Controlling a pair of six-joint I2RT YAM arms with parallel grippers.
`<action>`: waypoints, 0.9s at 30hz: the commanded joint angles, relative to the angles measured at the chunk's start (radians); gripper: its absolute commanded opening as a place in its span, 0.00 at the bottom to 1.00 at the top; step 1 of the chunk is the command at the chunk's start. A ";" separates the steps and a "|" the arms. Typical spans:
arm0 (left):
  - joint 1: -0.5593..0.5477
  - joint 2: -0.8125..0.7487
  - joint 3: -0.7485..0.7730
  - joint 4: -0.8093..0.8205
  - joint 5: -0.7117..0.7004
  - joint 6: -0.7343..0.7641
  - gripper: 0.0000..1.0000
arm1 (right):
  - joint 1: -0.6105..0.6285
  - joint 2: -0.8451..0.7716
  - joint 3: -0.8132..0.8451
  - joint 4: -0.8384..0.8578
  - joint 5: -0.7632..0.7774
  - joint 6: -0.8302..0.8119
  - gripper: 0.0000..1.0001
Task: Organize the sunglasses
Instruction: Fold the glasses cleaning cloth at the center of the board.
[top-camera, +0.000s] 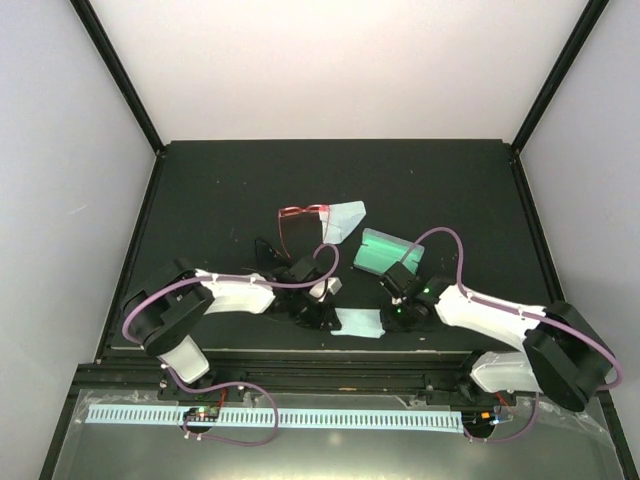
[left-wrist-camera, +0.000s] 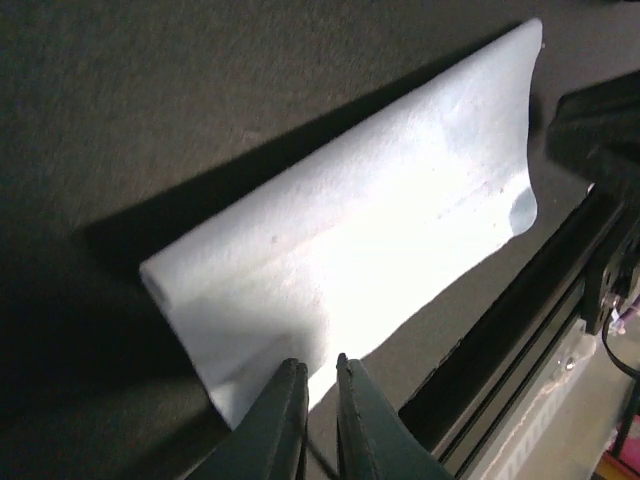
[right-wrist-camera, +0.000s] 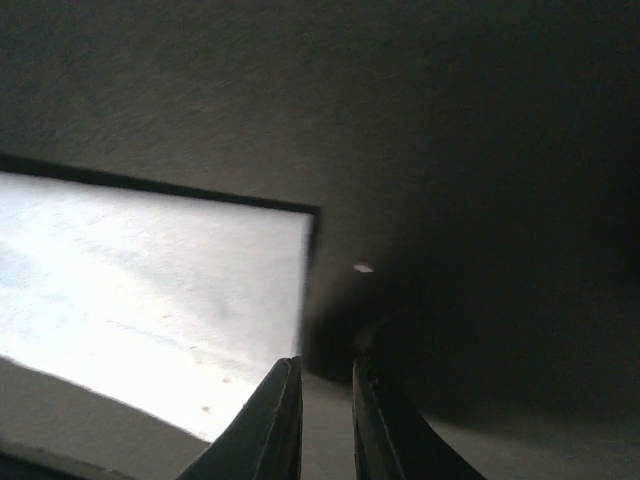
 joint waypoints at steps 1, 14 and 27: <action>-0.010 -0.082 -0.020 0.025 0.038 -0.007 0.07 | 0.005 -0.056 0.019 -0.074 0.129 0.049 0.18; -0.010 0.029 0.123 0.011 -0.123 -0.033 0.09 | 0.004 0.124 0.101 0.127 -0.121 -0.049 0.19; -0.005 0.054 0.102 -0.153 -0.398 -0.062 0.08 | 0.004 0.255 0.144 0.056 0.133 -0.061 0.19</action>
